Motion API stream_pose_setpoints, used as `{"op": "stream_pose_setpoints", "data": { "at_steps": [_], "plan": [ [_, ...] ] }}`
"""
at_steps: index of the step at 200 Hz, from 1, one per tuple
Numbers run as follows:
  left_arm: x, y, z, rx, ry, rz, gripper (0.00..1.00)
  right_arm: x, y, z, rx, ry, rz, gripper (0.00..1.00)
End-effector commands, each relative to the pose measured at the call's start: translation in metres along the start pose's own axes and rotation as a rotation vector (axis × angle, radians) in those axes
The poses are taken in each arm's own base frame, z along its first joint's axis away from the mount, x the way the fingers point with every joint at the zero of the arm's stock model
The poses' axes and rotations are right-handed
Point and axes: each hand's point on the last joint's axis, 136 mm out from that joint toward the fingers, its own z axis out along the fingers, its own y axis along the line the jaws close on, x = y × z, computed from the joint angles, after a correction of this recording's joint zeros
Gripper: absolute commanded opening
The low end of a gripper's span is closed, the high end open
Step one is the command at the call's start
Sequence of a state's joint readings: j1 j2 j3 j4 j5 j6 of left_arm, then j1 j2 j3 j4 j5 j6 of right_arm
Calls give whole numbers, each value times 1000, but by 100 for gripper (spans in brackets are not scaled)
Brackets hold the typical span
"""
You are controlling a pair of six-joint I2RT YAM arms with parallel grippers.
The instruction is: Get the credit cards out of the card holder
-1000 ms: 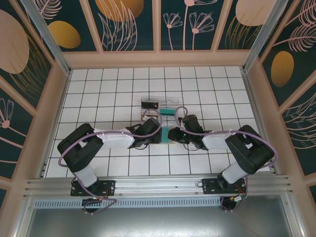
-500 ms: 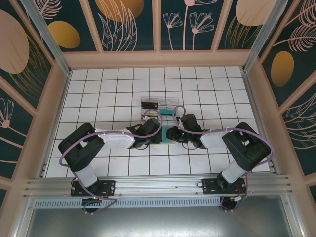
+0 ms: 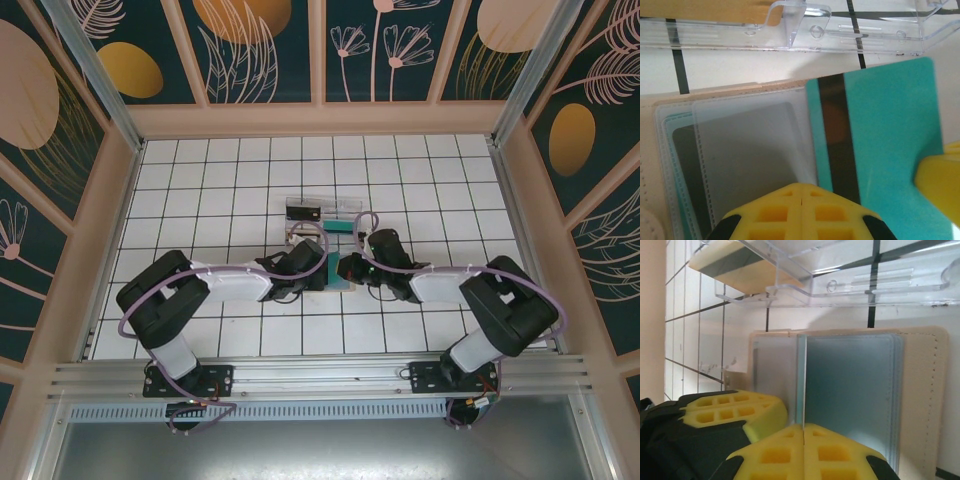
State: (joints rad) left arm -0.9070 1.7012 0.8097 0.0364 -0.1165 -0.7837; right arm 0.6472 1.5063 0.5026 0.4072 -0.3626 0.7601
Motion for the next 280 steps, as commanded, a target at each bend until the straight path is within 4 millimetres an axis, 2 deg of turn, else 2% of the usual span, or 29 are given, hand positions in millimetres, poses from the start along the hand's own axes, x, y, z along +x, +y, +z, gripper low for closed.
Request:
{"op": "stream_pose_setpoints", "data": {
  "at_steps": [1,40,73,86,101,108,115,125,130,145,160,178,208,237,280],
  "plan": [
    [-3,0,-15,-8,-12,-6,3,-2,-5,-15,23,-31,-7,0],
    [-30,-15,-50,58,-115,-21,13,-19,-1,-47,80,-111,-79,0],
    [-50,-16,-88,110,-241,-52,27,-46,19,-76,139,-199,-255,0],
    [-55,-11,-103,123,-297,-75,43,-58,31,-85,161,-223,-351,0],
    [-58,-3,-118,138,-353,-103,72,-72,44,-94,189,-251,-479,0],
    [-59,1,-124,142,-379,-117,83,-77,50,-96,192,-261,-542,0],
    [-60,5,-131,148,-401,-129,89,-81,58,-98,193,-271,-622,0],
    [-60,10,-139,155,-430,-140,92,-86,69,-101,200,-291,-734,0],
    [-59,13,-143,157,-443,-146,97,-88,74,-102,203,-297,-798,0],
    [-58,21,-153,167,-477,-158,98,-90,88,-100,213,-302,-985,0],
    [-56,28,-160,174,-502,-170,99,-100,90,-95,272,-274,-1127,0],
    [-52,37,-165,173,-522,-185,99,-109,85,-81,351,-177,-1296,0],
    [-46,47,-170,172,-541,-203,99,-106,73,-59,387,-34,-1550,0],
    [-42,56,-173,165,-552,-212,99,-107,57,-46,444,71,-1664,0],
    [-39,65,-176,154,-577,-224,98,-105,49,-30,461,154,-1729,0]
  ]
}}
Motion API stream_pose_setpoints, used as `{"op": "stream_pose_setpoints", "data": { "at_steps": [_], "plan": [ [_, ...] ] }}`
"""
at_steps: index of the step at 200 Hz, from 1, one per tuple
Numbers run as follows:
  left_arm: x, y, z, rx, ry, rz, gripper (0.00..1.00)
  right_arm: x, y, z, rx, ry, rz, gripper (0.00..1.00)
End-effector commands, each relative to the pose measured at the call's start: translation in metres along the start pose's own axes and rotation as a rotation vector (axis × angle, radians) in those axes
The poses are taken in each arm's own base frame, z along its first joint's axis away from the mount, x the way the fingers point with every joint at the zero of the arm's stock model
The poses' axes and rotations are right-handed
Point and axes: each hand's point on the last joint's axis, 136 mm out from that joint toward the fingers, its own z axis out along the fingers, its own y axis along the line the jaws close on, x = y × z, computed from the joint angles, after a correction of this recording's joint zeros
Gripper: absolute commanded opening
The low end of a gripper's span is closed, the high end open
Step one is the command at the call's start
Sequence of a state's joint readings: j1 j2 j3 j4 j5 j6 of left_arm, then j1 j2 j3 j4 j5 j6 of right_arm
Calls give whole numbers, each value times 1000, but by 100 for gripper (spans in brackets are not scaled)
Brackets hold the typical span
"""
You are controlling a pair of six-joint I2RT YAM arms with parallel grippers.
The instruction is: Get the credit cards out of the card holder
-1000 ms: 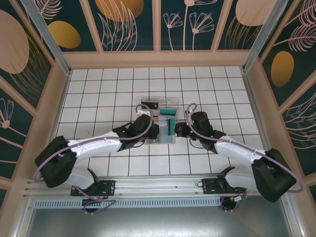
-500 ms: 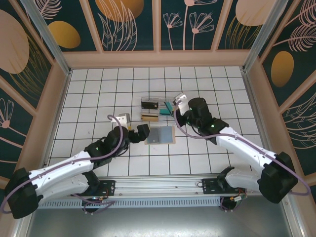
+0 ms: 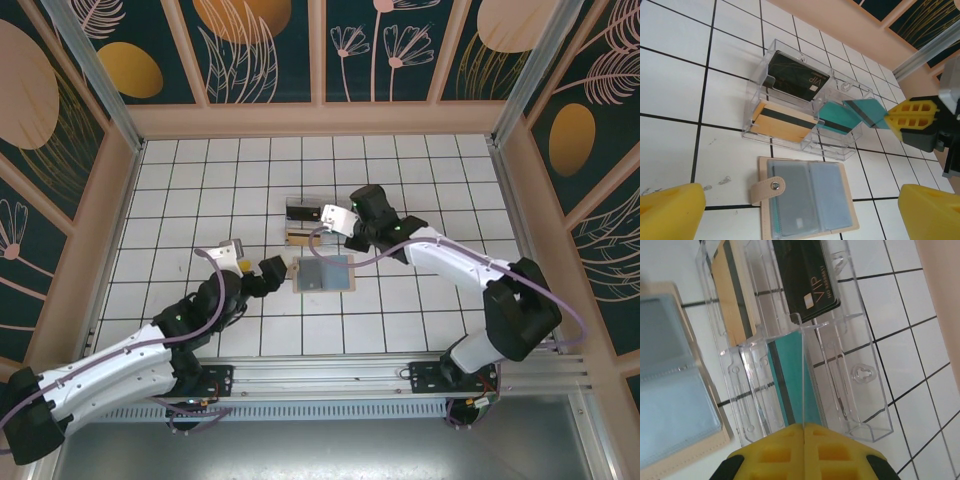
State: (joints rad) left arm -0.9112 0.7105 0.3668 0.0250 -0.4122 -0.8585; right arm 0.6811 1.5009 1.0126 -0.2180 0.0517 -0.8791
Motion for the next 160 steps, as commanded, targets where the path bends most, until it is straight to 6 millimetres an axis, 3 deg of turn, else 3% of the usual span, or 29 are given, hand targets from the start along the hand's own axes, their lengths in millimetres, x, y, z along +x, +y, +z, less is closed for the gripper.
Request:
{"op": "stream_pose_setpoints", "data": {
  "at_steps": [1,130,160],
  "plan": [
    [1,11,-2,-33,-18,-3,99,-5,-4,2,3,25,-117,0],
    [7,13,3,-49,4,15,99,10,6,47,-40,120,-147,0],
    [8,15,2,-54,0,16,99,13,5,52,-23,134,-140,12]
  ]
}}
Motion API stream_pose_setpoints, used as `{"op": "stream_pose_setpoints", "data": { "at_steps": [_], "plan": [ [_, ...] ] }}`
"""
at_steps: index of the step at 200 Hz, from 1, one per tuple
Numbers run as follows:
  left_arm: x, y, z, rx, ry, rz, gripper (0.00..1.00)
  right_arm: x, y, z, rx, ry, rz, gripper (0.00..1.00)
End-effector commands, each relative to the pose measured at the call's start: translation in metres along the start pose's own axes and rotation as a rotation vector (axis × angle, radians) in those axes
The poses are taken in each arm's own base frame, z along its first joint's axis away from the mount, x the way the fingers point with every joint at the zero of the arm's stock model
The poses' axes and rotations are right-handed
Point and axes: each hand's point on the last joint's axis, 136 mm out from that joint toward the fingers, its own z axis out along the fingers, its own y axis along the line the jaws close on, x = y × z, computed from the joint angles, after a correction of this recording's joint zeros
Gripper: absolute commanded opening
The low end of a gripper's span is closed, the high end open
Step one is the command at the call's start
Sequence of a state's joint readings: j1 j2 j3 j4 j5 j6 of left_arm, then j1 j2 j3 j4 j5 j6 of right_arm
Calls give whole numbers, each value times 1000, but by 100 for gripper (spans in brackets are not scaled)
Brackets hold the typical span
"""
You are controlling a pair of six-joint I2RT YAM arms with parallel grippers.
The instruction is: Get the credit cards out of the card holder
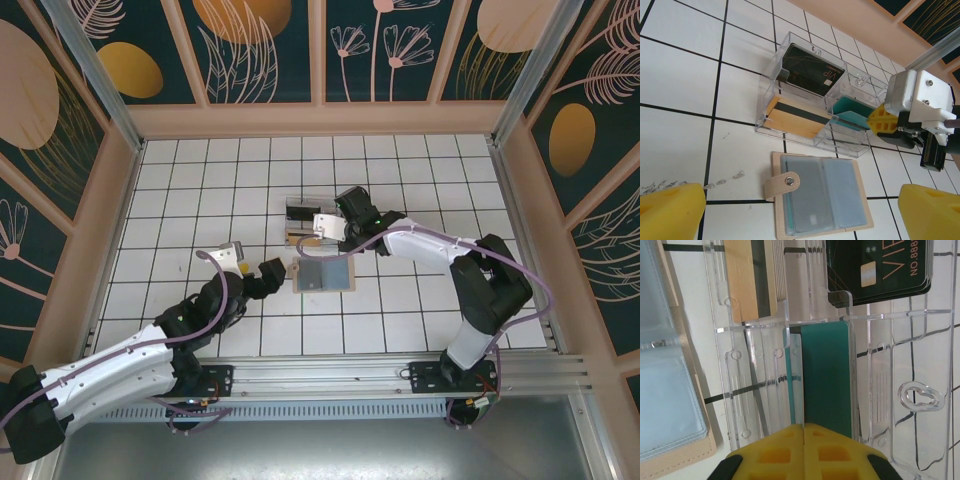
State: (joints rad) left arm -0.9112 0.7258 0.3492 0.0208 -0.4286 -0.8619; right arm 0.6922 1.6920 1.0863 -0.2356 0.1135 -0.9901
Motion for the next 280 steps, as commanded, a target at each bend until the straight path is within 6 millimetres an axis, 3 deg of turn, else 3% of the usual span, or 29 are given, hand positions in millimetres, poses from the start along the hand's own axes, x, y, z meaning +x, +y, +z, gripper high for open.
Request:
{"op": "stream_pose_setpoints", "data": {
  "at_steps": [1,46,79,108,116,125,134,154,177,206,245,280],
  "plan": [
    [0,5,-1,-17,-10,4,99,-5,-11,4,41,7,-7,12],
    [1,7,-1,-23,-13,7,99,-3,-26,6,125,29,19,21],
    [2,8,0,-23,-13,8,99,0,-42,6,205,45,54,22],
    [3,7,1,-21,-5,8,99,0,-43,5,216,49,74,22],
    [4,6,1,-20,-1,8,99,-1,-44,2,214,37,93,27],
    [5,6,1,-18,6,12,98,-4,-44,-3,212,18,118,55],
    [6,5,2,-16,11,11,99,-6,-44,-9,211,-4,142,57],
    [10,2,5,-5,34,14,99,-15,-42,-30,197,-83,235,54],
    [19,-6,11,17,78,11,98,-28,-42,-61,180,-224,459,50],
    [42,-14,25,38,183,7,92,-32,-15,-85,44,-365,803,44],
    [68,-25,44,52,293,-2,77,-14,31,-80,-123,-367,1202,23],
    [87,-28,64,42,367,-15,66,7,68,-60,-182,-315,1397,6]
  ]
}}
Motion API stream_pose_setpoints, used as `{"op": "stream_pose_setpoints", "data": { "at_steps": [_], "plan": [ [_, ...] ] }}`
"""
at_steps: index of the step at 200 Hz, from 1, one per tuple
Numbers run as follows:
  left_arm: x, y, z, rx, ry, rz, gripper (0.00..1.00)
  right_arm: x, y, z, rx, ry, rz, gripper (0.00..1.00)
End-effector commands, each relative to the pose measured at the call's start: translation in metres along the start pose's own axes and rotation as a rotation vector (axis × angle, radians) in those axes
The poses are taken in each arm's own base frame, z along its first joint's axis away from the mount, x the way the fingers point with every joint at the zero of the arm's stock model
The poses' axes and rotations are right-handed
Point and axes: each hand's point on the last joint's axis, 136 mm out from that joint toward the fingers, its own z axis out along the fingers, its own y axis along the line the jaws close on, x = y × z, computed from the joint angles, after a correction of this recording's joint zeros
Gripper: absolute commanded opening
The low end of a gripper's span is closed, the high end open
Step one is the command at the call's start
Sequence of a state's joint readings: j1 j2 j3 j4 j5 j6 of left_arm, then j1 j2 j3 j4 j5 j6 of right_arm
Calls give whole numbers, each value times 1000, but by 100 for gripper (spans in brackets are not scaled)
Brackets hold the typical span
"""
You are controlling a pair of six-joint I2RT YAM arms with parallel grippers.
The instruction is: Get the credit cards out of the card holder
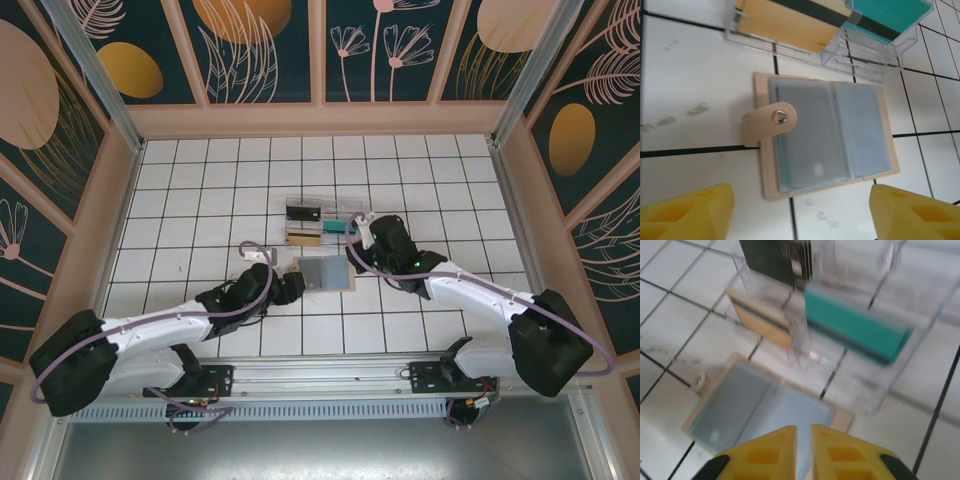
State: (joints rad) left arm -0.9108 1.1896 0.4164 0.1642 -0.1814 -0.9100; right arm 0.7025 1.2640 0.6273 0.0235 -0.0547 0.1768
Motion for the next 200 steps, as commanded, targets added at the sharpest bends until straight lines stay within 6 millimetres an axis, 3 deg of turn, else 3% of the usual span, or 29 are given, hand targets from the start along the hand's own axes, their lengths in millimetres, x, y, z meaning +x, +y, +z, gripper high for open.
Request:
{"op": "stream_pose_setpoints", "data": {
  "at_steps": [1,25,71,159,200],
  "plan": [
    [-4,-25,11,79,25,-30,66,16,6,4,-49,-5,252,6],
    [1,-23,24,66,55,-43,62,37,1,11,-45,12,314,0],
    [6,-16,40,30,85,-41,57,63,-4,32,-28,90,366,0],
    [6,-17,50,20,104,-9,56,84,-12,50,33,168,377,0],
    [11,-6,55,-38,121,-10,54,83,-11,51,33,168,376,0]
  ]
}}
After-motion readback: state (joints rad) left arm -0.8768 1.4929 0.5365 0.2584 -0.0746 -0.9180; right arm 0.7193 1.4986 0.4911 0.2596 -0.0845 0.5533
